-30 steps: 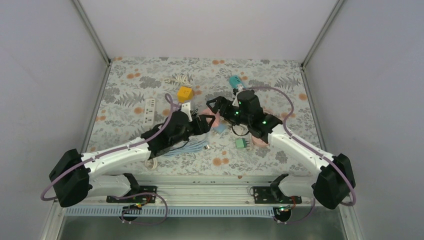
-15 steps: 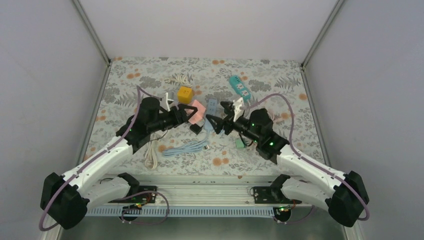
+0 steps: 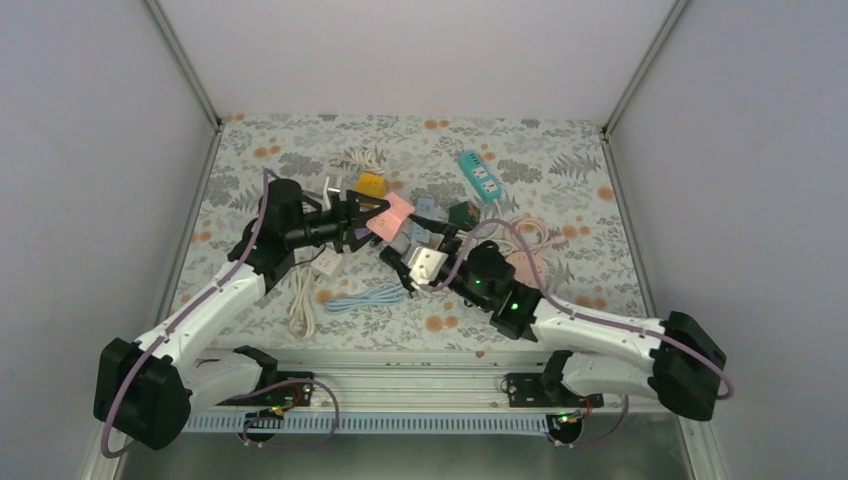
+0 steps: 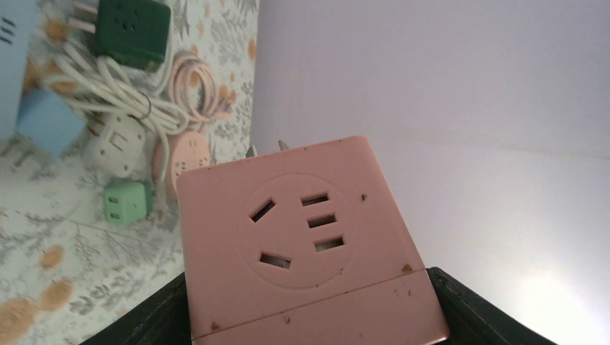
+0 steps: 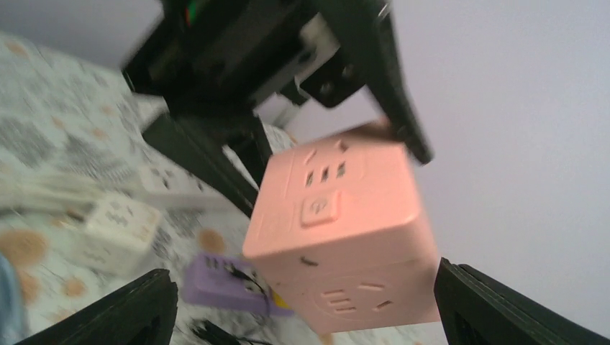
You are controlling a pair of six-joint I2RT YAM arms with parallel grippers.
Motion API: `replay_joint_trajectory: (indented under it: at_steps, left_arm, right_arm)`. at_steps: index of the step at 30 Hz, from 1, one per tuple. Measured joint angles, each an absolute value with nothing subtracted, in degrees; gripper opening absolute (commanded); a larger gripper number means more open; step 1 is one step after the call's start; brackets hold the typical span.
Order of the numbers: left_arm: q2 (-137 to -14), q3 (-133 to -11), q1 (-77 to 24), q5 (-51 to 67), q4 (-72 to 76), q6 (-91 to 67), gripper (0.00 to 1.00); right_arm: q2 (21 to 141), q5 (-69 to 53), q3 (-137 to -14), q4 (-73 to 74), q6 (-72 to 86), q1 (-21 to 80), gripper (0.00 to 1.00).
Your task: Insert the plug
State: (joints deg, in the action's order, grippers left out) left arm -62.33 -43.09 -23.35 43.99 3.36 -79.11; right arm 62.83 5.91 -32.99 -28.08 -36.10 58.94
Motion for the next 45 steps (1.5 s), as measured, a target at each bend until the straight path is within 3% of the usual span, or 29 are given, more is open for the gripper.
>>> replay_joint_trajectory:
  at_steps: [8,20,24,28,31,34,41,43,45]
  left_arm:
    - [-61.49,-39.53,-23.0,46.68,6.35,-85.43,0.62]
    - [-59.07,-37.89,-23.03,47.7,7.22,-87.72,0.62]
    - [-58.92,-37.89,-23.03,48.21,7.2,-87.72,0.64]
    - [-58.7,-37.87,-22.76,47.92,6.09,-88.07,0.68]
    - [-58.7,-37.82,-22.61,47.59,4.29,-87.94,0.84]
    - [-58.83,-39.38,-22.83,47.62,0.64,-82.87,0.99]
    - [-60.71,-53.25,-23.27,39.31,-20.6,-61.12,1.0]
    - [-60.12,-55.86,-23.22,35.27,-24.73,-55.83,1.0]
    - [-59.16,-57.76,-23.22,32.29,-27.88,-50.87,0.99]
  right_arm:
    - [70.26,17.37,-32.29,-36.03,-47.53,60.34,0.97]
    - [73.14,17.82,-33.45,-38.44,-50.72,60.38,0.81]
    - [73.65,16.93,-34.44,-37.56,-51.57,60.38,0.68]
    - [74.65,15.86,-35.33,-36.4,-53.8,60.38,0.44]
    - [74.98,15.31,-35.62,-34.85,-53.98,60.36,0.31]
    - [74.94,13.85,-37.06,-31.92,-52.03,60.31,0.26]
    - [70.15,8.14,-41.69,-20.58,-43.16,58.94,0.23]
    - [68.9,6.07,-43.31,-16.78,-40.4,58.11,0.16]
    - [68.4,3.42,-45.06,-12.71,-37.47,57.14,0.15]
